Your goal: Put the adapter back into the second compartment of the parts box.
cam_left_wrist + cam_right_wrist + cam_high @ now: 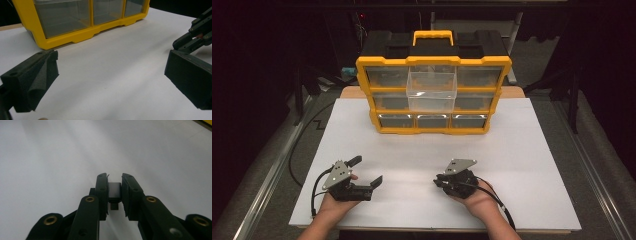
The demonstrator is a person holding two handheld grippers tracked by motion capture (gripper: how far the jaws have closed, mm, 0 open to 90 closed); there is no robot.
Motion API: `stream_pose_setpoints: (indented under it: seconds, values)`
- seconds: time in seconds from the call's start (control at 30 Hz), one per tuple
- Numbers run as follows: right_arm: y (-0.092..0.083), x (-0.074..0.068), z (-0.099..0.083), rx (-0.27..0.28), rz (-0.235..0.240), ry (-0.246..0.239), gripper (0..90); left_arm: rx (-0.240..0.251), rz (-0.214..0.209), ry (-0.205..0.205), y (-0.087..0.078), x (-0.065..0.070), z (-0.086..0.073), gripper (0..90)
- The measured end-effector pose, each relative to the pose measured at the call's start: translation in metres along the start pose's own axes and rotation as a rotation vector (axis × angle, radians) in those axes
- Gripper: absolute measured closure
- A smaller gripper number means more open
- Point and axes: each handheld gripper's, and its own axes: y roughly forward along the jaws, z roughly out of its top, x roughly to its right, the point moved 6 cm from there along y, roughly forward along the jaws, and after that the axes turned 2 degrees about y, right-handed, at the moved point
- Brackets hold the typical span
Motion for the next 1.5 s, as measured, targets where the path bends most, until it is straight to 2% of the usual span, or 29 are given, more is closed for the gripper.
stream_pose_setpoints:
  seconds: [0.53,0.83,0.93,1.13,1.27,1.5]
  values:
    - [-0.027,0.036,-0.022,0.005,-0.086,0.087,77.5,0.01,-0.004,-0.007,0.0,0.0,0.001,0.1]
    - [-0.03,0.039,-0.015,0.011,-0.08,0.098,77.5,0.013,-0.007,-0.017,0.001,0.0,0.001,0.1]
    - [-0.03,0.04,-0.014,-0.035,-0.071,0.085,77.5,0.014,-0.007,-0.007,0.001,0.001,0.001,0.1]
    - [-0.03,0.039,-0.014,-0.103,-0.038,0.089,77.5,0.011,0.002,0.001,0.002,0.0,0.0,0.1]
    - [-0.03,0.04,-0.015,-0.169,-0.027,0.085,77.5,0.012,0.006,0.011,0.002,-0.001,0.0,0.1]
    - [-0.034,0.041,-0.01,-0.263,-0.008,0.066,77.5,0.02,0.0,0.003,0.003,-0.001,0.001,0.1]
